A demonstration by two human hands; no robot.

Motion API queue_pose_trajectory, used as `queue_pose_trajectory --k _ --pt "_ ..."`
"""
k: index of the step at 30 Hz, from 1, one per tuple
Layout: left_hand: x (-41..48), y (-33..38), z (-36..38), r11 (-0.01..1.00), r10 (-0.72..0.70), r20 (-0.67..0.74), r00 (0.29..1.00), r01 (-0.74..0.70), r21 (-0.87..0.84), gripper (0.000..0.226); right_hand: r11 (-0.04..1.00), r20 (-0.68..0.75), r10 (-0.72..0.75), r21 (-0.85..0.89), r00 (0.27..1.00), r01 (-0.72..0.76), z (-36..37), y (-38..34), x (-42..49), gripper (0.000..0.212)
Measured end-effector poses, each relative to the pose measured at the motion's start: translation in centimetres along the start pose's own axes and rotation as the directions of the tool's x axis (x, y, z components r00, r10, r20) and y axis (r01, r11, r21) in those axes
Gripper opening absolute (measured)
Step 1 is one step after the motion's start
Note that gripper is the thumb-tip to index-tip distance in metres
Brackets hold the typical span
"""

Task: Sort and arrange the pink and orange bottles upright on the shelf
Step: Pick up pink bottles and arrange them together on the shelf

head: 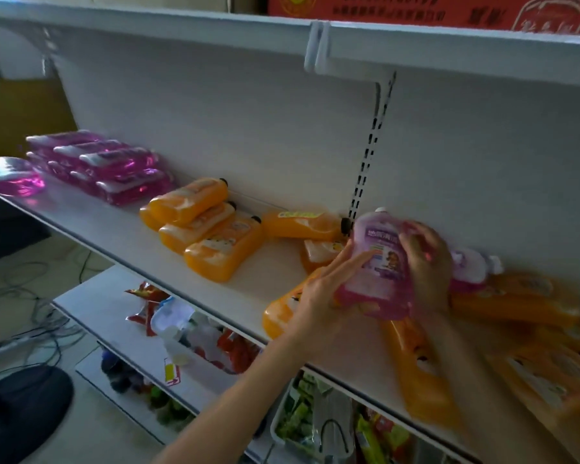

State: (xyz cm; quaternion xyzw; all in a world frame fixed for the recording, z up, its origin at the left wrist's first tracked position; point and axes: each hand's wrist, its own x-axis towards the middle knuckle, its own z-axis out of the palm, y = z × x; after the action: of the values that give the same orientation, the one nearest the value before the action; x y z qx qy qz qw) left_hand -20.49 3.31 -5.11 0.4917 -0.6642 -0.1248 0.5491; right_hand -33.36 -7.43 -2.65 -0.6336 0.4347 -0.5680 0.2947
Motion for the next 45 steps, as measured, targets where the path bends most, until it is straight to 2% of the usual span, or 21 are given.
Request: queue_pose_trajectory --k 2,3,5,6,8,11,13,16,20,23,27,30,35,38,41,45 --pt "0.2 0.2 -1.3 0.998 -0.006 -0.039 0.999 0.004 -0.056 0.064 1.0 0.062 -0.005 0.03 0.998 0.003 1.0 -1.4 0.4 0.048" --pt "0.3 0.0 -2.6 0.998 -0.01 -0.063 0.998 0.007 -0.062 0.065 0.998 0.104 -0.012 0.055 0.994 0.006 2.1 -2.5 0.6 0.04" --pt "0.6 -0.1 -4.6 1.0 0.022 -0.109 0.994 -0.024 -0.016 0.067 0.994 0.199 -0.055 0.104 0.979 0.034 3.8 -4.7 0.9 0.01" --pt "0.8 -0.5 -6.1 0.999 0.043 -0.139 0.989 -0.04 0.02 0.068 0.991 0.247 -0.073 0.13 0.966 0.042 5.2 -5.9 0.9 0.008" --pt "1.1 -1.7 -9.4 0.997 0.065 -0.187 0.98 -0.055 0.062 0.066 0.982 0.352 -0.047 0.188 0.935 -0.021 8.8 -7.3 1.0 0.009" --pt "1.3 -4.5 -15.1 0.999 -0.032 -0.268 0.963 0.039 0.018 0.076 0.956 0.499 -0.036 0.269 0.866 -0.116 15.2 -9.1 0.4 0.032" --pt "1.1 -7.0 -19.2 0.994 -0.112 -0.286 0.952 0.109 -0.025 0.088 0.952 0.504 -0.051 0.285 0.862 -0.11 19.8 -10.2 -0.1 0.041" --pt "0.8 -11.0 -26.2 0.992 -0.116 -0.302 0.946 0.127 0.02 0.081 0.952 0.514 -0.053 0.284 0.856 -0.112 27.1 -12.4 -0.6 0.062" --pt "0.7 -17.4 -34.6 0.969 -0.227 -0.32 0.92 0.248 0.025 0.082 0.963 0.533 -0.084 0.262 0.842 -0.069 36.6 -14.5 -1.5 0.06" --pt "0.5 -20.8 -39.1 0.955 -0.252 -0.266 0.93 0.284 0.088 0.08 0.97 0.515 -0.055 0.231 0.856 -0.077 41.8 -14.3 -2.1 0.064" --pt "0.0 -23.4 -42.2 0.938 -0.322 -0.21 0.923 0.341 0.058 0.075 0.98 0.546 0.016 0.159 0.838 -0.122 45.8 -13.7 -3.0 0.076" --pt "0.5 -25.1 -43.9 0.94 -0.313 -0.202 0.928 0.333 0.071 0.07 0.98 0.56 0.019 0.154 0.829 -0.126 48.2 -14.1 -2.6 0.077" --pt "3.2 -26.1 -48.0 0.949 -0.265 -0.294 0.918 0.303 0.092 0.052 0.988 0.546 -0.007 0.131 0.838 -0.077 51.9 -16.4 -0.6 0.073" --pt "6.2 -26.8 -51.0 0.934 -0.318 -0.325 0.89 0.353 0.052 0.052 0.988 0.586 -0.003 0.125 0.811 -0.087 54.5 -18.1 1.6 0.076" --pt "8.3 -28.1 -52.6 0.93 -0.276 -0.319 0.907 0.336 0.151 0.056 0.997 0.619 0.028 0.043 0.785 -0.07 57.4 -18.1 3.9 0.08" --pt "9.7 -31.3 -53.3 0.864 -0.355 -0.312 0.881 0.437 0.249 0.06 0.989 0.604 0.126 -0.135 0.787 -0.055 60.8 -15.7 6.3 0.079"
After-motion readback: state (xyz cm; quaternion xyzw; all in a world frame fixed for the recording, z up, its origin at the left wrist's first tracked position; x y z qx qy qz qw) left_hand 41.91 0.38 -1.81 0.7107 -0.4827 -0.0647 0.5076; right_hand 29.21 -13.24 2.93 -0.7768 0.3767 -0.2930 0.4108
